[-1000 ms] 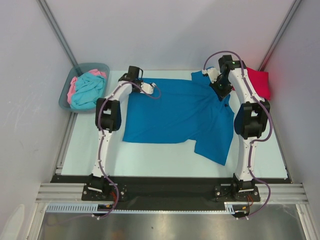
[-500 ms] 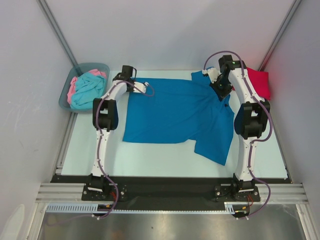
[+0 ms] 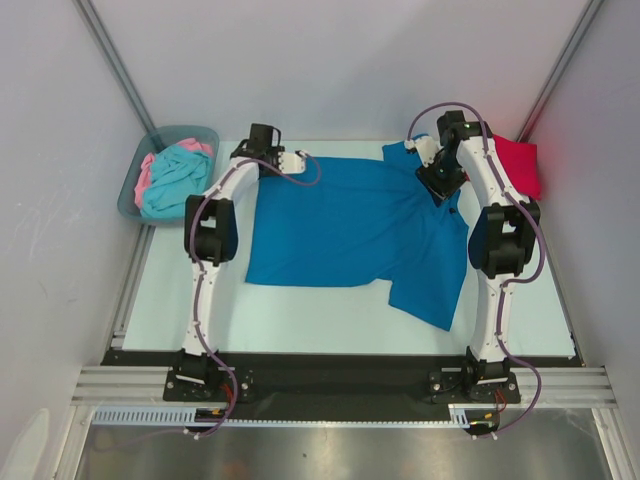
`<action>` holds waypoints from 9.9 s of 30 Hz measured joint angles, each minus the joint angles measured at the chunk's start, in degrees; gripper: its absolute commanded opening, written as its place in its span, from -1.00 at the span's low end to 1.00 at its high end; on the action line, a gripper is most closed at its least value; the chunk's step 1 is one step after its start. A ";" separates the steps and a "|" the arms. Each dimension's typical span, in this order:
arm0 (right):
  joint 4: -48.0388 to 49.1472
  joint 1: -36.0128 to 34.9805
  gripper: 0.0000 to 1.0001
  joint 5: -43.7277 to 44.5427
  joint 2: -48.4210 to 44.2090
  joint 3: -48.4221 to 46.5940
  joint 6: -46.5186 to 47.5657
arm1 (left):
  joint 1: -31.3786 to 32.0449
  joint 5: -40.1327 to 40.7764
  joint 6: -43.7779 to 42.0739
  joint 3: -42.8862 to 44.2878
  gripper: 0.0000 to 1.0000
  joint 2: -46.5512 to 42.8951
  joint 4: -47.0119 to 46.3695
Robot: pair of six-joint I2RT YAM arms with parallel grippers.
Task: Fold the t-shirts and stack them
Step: Fold the tshirt
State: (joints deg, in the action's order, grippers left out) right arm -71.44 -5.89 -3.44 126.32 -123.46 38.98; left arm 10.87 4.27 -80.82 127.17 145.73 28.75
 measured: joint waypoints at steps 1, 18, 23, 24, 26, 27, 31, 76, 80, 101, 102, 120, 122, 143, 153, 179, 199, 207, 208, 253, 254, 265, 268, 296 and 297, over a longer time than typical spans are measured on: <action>0.00 0.00 -0.05 0.02 0.00 0.00 0.00 | 0.42 -0.39 0.79 0.00 0.01 -0.52 -0.44; 0.83 -2.34 -0.15 0.96 -13.22 30.01 9.86 | 7.96 -10.08 7.32 -28.98 0.06 -27.69 -1.20; 3.34 -7.50 -0.08 2.38 -22.29 39.87 14.43 | 8.13 -10.47 7.10 -41.13 -0.04 -35.36 -1.05; 3.93 -8.11 -0.07 2.84 -23.74 41.07 15.13 | 8.13 -10.43 6.95 -43.50 -0.06 -36.96 -1.46; 5.57 -9.86 -0.07 3.48 -25.99 43.41 16.24 | 8.13 -10.08 6.67 -48.37 -0.07 -40.17 -3.04; 6.47 -10.45 -0.06 3.93 -27.12 44.85 16.74 | 8.13 -9.90 6.43 -51.15 -0.06 -42.10 -3.98; 10.75 -13.18 -0.04 5.92 -31.54 52.87 17.70 | 8.13 -9.16 5.55 -60.59 -0.07 -49.53 -8.24; 20.92 -34.16 -0.15 11.54 -65.90 94.25 14.45 | 11.85 -9.40 -0.20 -94.40 0.16 -76.87 -20.09; 23.37 -34.45 -0.24 11.61 -65.85 96.63 14.93 | 11.89 -9.38 0.22 -93.29 0.17 -76.35 -20.57; 30.21 -34.75 -0.61 16.61 -67.10 99.21 17.25 | 11.89 -8.98 -0.28 -92.50 0.17 -74.51 -20.83; 30.27 -34.75 -0.70 16.61 -67.10 99.23 17.27 | 11.87 -8.98 -0.37 -92.45 0.17 -74.49 -20.79; 32.54 -34.75 -1.00 17.86 -66.97 99.95 17.66 | 9.81 -12.96 -3.45 -92.72 0.25 -76.26 -14.14; 32.79 -34.75 -1.00 18.08 -66.90 100.00 17.66 | 9.81 -13.90 -1.51 -92.59 0.36 -76.50 -13.29; 34.18 -34.75 -1.00 19.15 -66.12 100.10 17.64 | 9.73 -13.75 0.35 -94.14 0.60 -74.66 -1.81; 34.64 -34.40 -1.00 19.26 -66.12 100.17 17.66 | 9.62 -9.75 -2.86 -95.25 0.34 -70.86 -13.42; 37.11 -19.52 -1.00 18.03 -63.65 97.68 17.38 | 3.21 -11.13 -6.27 -87.30 -0.99 -65.79 -2.14; 39.71 -3.54 -1.00 18.60 -60.06 74.55 22.51 | 1.20 -11.19 -4.20 -79.62 -0.99 -61.31 -1.55; 39.41 -2.23 -1.00 18.03 -59.36 65.20 23.26 | 1.09 -12.02 -4.24 -77.40 -0.99 -60.59 -1.60; 38.86 -2.23 -1.00 17.97 -59.36 64.85 23.45 | 1.05 -12.02 -4.26 -77.15 -0.99 -60.50 -1.55; -4.59 -26.67 -1.00 0.50 -63.28 61.75 10.51 | -0.37 -14.78 -10.34 -72.11 -0.99 -65.72 15.21; -4.59 -26.67 -1.00 1.11 -64.67 63.39 10.54 | -0.37 -14.78 -10.34 -72.13 -0.99 -65.72 15.23; -4.70 -21.07 -1.00 6.10 -69.94 69.88 14.01 | -0.42 -14.62 -11.54 -73.72 -0.99 -65.75 15.41; -4.57 -16.81 -1.00 6.78 -70.29 70.88 16.48 | -0.46 -14.53 -12.02 -74.18 -0.99 -65.75 15.50; 13.66 -0.92 -1.00 10.01 -55.30 68.87 27.47 | -0.61 -14.97 -11.65 -73.13 -0.99 -63.04 12.70; 14.45 -0.39 -1.00 10.08 -54.53 68.50 27.67 | -0.63 -14.97 -11.65 -72.87 -0.99 -62.79 12.50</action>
State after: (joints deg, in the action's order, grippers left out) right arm -56.99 -6.28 6.63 71.79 -54.96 66.65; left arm 10.24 -10.70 -92.47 54.30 82.94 41.25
